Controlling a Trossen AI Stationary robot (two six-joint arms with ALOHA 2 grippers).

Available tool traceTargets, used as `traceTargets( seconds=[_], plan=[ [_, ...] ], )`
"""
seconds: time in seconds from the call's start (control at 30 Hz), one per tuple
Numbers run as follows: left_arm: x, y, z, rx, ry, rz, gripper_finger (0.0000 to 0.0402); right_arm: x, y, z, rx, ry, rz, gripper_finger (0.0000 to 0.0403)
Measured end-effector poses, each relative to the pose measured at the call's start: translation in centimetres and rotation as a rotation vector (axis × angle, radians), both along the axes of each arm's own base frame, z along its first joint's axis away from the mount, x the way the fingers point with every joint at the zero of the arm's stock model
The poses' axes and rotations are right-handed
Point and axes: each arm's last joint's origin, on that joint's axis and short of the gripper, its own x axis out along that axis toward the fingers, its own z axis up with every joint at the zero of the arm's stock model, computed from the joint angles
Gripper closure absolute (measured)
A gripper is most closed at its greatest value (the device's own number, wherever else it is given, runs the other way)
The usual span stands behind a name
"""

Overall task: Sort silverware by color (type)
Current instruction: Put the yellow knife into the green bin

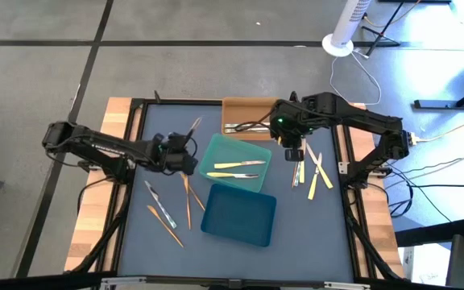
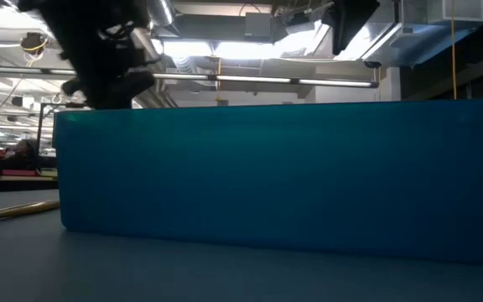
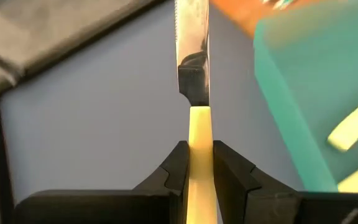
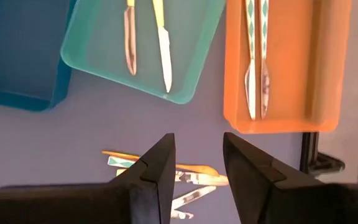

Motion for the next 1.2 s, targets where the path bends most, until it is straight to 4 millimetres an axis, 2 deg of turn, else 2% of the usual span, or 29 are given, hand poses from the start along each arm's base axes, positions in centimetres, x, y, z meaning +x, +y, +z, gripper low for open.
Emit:
traceTargets(
  seconds=[0.2, 0.6, 0.9, 1.2],
  plan=[
    [1.7, 1.5, 2.8, 0.071, -0.002, -0.098, 0.0358, -1.5, 0.3, -0.2, 0.006, 0.012, -0.012, 0.0278],
    [4.7, 3.2, 5.7, 0.147, -0.200, -0.358, 0.0358, -7.8, 0.4, -4.2, -0.058, -0.121, -0.060, 0.0278],
    [5.2, 3.3, 6.1, 0.133, -0.229, -0.506, 0.0358, -11.9, -0.8, -7.2, -0.105, -0.211, -0.177, 0.0278],
    [5.9, 2.9, 5.4, 0.097, -0.188, -0.724, 0.0358, -13.7, -2.0, -9.2, -0.143, -0.234, -0.237, 0.0278]
  ],
)
